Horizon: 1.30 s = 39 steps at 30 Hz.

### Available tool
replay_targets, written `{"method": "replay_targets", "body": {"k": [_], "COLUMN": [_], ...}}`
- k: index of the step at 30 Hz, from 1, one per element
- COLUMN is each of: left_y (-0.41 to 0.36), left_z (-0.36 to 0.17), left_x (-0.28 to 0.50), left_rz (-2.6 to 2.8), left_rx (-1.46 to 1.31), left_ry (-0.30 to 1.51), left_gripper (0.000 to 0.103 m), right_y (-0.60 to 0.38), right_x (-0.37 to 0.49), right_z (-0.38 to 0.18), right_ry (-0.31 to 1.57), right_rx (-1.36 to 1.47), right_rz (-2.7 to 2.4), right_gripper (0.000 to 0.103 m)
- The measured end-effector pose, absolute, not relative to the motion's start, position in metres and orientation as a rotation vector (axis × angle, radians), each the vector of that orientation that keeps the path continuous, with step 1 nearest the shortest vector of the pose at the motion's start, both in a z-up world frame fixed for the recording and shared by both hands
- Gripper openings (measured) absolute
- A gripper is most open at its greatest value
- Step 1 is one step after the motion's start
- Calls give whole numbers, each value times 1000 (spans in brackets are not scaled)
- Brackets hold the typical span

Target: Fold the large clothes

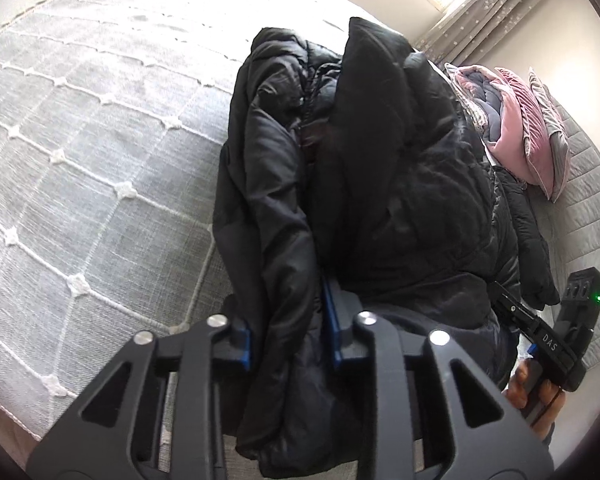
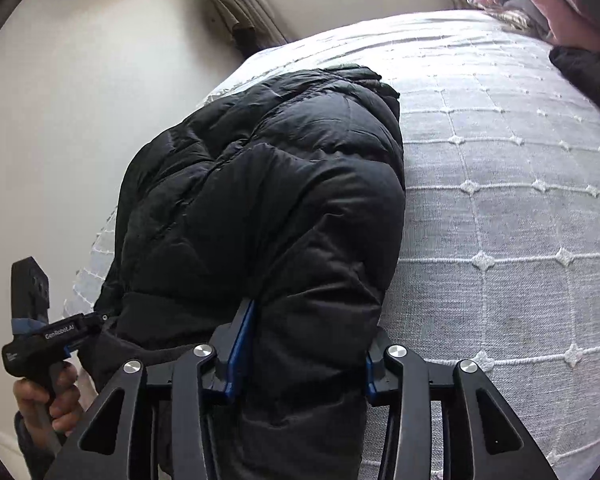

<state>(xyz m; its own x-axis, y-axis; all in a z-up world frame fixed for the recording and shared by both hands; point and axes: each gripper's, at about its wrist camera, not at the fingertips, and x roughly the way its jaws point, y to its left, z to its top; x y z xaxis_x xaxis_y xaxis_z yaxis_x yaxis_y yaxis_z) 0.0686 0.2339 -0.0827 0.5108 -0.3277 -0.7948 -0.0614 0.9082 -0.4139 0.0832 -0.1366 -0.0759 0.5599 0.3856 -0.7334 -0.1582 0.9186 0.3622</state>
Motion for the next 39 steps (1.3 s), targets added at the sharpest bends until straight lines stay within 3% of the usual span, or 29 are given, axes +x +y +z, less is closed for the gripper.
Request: {"method": "replay_targets", "body": {"k": [8,18,20,25,30,32,34,39], "left_y": [228,224,223,222,232,234,233,237], "left_z": [-64,-63,-68,-84,-92,-93,-92,-83], "left_x": [57,60,61,68,71,71,69,61], "left_rz": [-114,-106,-110,-117,-142,-156,-162,-135], "left_rx": [-329,-295,-300,-312,-427,-441,-434,-401], "left_ry": [934,908,927,996,1023,1022,1013,973], "left_gripper": [18,18,20,43,45,43,33,20], "right_y": [-112,-93,-96,-99,-107,-111,-113,-97], "right_x": [65,58,58,67,73,76,78,68], "right_z": [-61,-62,-64,-63,-69,-71,-75,-60], "right_ry": [823,784,797,823,865,884,901,842], "right_rx": [83,-1,22,25,99,131,154,21], "right_rz": [268,254,258,260,273,281,288,271], "right_gripper": [28,26,26,29,39,44,45,31]}}
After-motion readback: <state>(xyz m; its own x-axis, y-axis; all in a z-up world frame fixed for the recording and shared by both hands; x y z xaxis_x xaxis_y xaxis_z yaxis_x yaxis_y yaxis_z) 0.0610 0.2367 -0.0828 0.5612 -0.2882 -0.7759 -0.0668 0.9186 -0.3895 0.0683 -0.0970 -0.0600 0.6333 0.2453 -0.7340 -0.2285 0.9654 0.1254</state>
